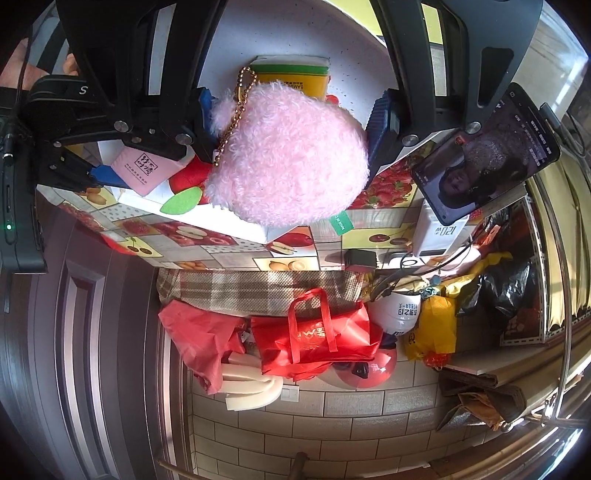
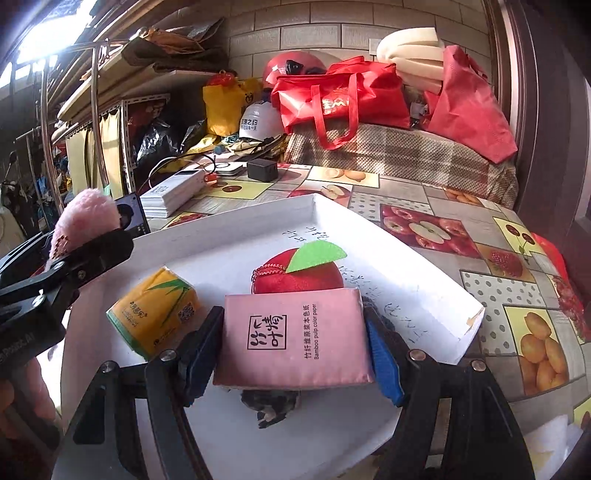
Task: Organize soft objects
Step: 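Carry the pink ball and pink pouch into the white tray and open both tools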
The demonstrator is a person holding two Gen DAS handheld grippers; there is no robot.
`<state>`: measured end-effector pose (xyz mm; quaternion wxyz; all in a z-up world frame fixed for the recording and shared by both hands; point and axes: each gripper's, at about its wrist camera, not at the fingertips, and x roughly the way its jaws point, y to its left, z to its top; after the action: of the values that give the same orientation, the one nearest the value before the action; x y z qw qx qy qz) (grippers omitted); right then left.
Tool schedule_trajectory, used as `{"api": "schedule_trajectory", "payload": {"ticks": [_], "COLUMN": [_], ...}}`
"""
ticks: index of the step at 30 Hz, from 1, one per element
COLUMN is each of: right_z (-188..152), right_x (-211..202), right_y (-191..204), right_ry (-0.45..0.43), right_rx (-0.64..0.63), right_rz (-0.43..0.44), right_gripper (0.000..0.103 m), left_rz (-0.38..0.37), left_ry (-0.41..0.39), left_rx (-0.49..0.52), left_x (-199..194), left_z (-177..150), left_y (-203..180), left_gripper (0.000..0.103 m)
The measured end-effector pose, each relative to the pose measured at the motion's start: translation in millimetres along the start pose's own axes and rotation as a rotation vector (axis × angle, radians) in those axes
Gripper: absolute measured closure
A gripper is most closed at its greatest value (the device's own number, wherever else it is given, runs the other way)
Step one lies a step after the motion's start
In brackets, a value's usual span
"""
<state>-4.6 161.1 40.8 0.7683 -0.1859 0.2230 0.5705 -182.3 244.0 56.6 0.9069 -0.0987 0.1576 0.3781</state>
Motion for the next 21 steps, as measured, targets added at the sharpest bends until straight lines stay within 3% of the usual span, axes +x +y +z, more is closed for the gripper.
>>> {"api": "schedule_trajectory", "payload": {"ticks": [4,14,18,21], "right_z": [0.8,3.4,4.7,4.5], "right_x": [1.4,-2.4,-0.6,1.1], "right_y": [-15.8,-11.8,-10.6,-13.7], "right_ry": [-0.003,-0.029,-0.023,-0.015], "right_rx": [0.085,0.074,0.068,0.087], "right_rz": [0.0,-0.008,-0.011,-0.034], "right_gripper": [0.031,0.03,0.027,0.015], "left_rz": [-0.002,-0.026,0.0,0.024], "left_ry": [0.009,0.02,0.016,0.003], "left_rx": [0.009,0.064,0.036,0.006], "left_x": [3.9,21.8,22.1,19.9], "left_z": [1.3,8.0,9.1,9.1], "left_y": [-2.2,-20.9,-16.6,-11.4], "left_gripper": [0.04,0.037,0.019,0.001]}}
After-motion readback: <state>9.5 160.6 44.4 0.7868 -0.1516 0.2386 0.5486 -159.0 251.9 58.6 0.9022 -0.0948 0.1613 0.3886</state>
